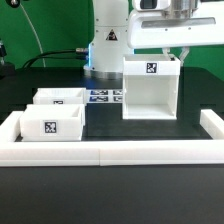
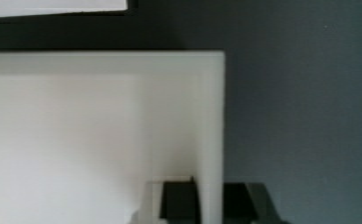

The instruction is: Assemble drawer

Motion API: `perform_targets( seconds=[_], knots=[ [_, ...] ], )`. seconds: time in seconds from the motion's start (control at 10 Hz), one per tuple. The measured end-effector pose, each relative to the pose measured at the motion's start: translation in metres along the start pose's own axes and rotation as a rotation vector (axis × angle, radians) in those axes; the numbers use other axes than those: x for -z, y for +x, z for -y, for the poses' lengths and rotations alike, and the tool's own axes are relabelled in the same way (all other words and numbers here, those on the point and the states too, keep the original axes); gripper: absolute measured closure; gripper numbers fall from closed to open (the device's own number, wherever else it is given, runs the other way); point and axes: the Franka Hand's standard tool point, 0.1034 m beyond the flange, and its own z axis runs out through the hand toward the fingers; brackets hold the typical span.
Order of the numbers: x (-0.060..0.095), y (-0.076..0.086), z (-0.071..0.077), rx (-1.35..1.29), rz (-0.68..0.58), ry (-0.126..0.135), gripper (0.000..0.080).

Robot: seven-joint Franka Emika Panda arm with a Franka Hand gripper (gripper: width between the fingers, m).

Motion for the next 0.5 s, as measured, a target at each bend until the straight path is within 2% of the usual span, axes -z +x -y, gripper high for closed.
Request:
perform_targets(
  seconds=[0.2,0.5],
  knots=[
    [0.003,0.021,-0.003,0.012,-0.016,0.01,0.0762],
    [0.008,0.062,0.001,0.005,-0.038,0.028,0.0762]
  ],
)
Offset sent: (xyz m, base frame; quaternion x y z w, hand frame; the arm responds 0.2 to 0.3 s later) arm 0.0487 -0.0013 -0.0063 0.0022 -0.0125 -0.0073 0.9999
